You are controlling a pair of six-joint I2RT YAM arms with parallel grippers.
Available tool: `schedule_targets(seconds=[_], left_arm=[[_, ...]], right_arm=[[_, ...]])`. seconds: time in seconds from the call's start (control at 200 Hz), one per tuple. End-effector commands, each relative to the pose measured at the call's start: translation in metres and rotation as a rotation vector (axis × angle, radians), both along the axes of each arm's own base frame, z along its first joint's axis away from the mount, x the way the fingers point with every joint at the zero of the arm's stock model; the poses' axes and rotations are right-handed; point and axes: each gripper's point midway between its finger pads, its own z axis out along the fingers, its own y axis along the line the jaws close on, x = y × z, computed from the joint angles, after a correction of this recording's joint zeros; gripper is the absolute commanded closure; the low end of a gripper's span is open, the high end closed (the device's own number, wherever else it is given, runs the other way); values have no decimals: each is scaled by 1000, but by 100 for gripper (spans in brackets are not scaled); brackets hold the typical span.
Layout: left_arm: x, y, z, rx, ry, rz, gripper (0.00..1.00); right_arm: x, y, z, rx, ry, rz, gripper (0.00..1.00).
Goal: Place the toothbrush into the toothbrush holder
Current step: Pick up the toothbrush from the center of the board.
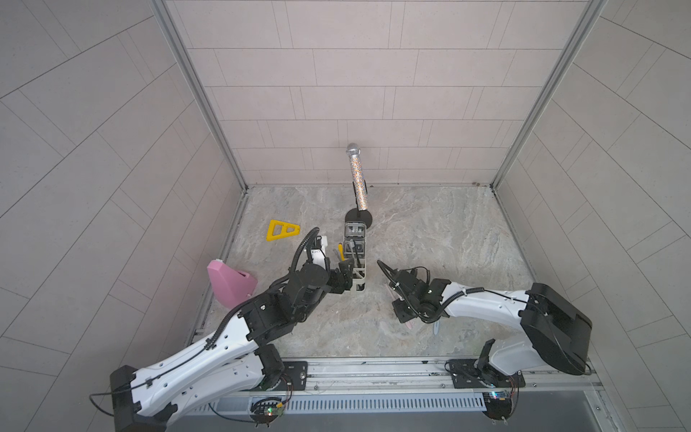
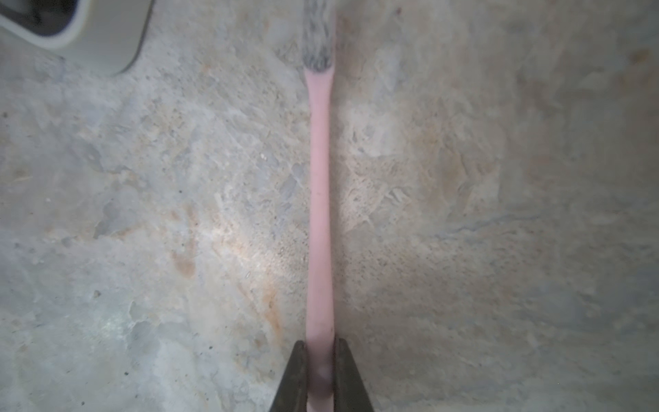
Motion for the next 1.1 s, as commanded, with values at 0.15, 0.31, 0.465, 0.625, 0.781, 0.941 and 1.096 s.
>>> schedule_targets(seconds=[0.15, 0.31, 0.465, 0.625, 0.781, 0.941, 1.096], left_arm=[[-3, -39, -3, -144, 78, -88, 8], [-2, -57, -16, -145, 115, -111, 4], [-3, -70, -25, -161, 140, -130, 4], [-3, -83, -33, -170, 160, -145, 4], [-2, -98, -39, -186, 178, -167, 4], [-1, -112, -46, -201, 202, -190, 4], [0, -124, -48, -214, 218, -216, 13]], right_arm=[[-3, 22, 65, 274, -93, -6, 90], [-8, 26, 105, 409, -144, -5, 90], [-13, 28, 127, 488, -162, 1, 90], [-20, 32, 140, 544, -168, 18, 90], [-27, 37, 151, 582, -180, 46, 90], [-33, 39, 161, 615, -194, 69, 90], [-38, 44, 166, 635, -199, 94, 90]])
